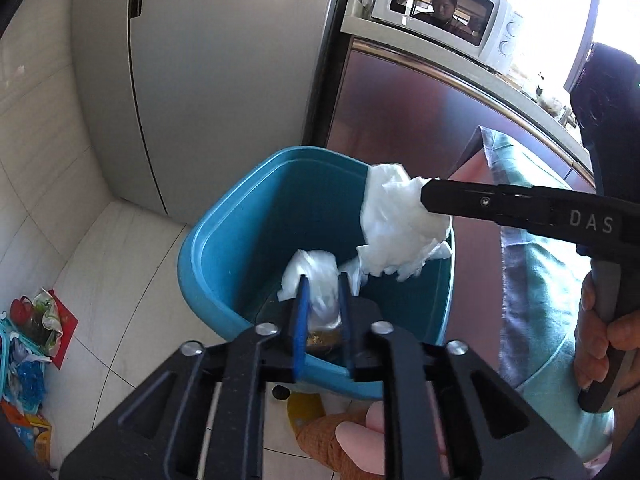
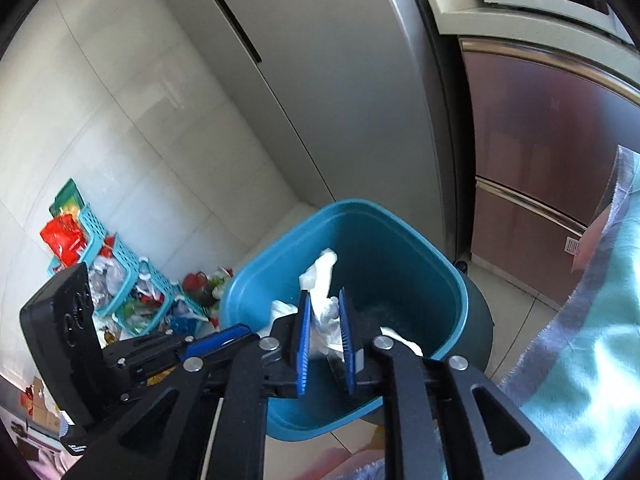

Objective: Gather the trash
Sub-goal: 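Open both grippers to drop the tissues into the bin, then move both grippers back to the table toward the white foam nets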

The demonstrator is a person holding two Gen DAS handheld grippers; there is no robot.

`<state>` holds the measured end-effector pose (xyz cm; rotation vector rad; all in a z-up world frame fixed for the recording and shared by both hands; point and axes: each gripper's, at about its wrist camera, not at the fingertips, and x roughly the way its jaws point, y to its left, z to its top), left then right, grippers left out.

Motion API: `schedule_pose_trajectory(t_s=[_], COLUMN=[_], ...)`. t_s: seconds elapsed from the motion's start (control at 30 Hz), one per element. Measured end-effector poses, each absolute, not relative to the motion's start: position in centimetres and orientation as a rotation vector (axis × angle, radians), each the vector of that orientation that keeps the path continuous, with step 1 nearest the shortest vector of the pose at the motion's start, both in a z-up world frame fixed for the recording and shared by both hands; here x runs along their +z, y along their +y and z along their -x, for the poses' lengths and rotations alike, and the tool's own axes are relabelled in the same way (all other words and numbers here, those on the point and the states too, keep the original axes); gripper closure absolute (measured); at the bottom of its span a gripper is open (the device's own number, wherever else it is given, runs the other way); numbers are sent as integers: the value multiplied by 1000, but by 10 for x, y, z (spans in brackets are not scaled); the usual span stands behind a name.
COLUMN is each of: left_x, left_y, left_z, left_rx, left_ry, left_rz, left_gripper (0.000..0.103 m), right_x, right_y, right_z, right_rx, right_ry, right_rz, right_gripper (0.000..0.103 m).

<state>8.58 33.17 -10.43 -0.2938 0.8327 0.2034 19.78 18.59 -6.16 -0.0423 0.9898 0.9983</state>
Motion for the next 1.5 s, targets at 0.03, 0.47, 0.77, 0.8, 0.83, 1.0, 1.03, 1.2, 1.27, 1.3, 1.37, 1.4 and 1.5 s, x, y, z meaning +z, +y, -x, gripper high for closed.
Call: schedule_pose_trajectory(t_s=[0.03,0.47,0.77,0.8,0.83,1.0,1.03,1.2,1.27,1.3,1.37,1.4,1.5], left_x=[-105,-91,-126,-131,-136,-144,-145,-145,-146,-147,-146,-147,-147], left_y=[332,342,352,354,355,355,354,346,350,350,348,350,348], left_z=[-85,-36,-51,-56,-58,-56,-56,-56,-53,-53,-53,-50,-53], left_rx=[206,300,181,171,172,158,157,155,146,145,145,144,149], left_ry=[832,780,885,902,914,936,943,969,969,972,975,972,975], left_rz=[296,443,639,673,699,763,769,769,772,773,757,755,745], left_gripper=[84,54,51,54,56,63,63,63,64,64,64,63,61], right_x=[-61,-70,-96,-96,-95,-91,-92,-89,-90,-90,-90,-91,-90], right_y=[186,191,210,209,209,200,199,196,192,190,189,188,185], right_z=[-198,-255,-263,-262,-261,-260,-260,-248,-248,-248,-249,-251,-249], right_rx=[991,840,828,812,802,797,801,789,793,794,792,794,814], right_ry=[985,1034,1149,1151,1154,1189,1195,1192,1195,1197,1196,1198,1181], right_rz=[56,225,386,401,405,408,410,472,467,461,459,446,411], right_gripper=[85,69,76,78,83,97,97,97,97,97,96,95,88])
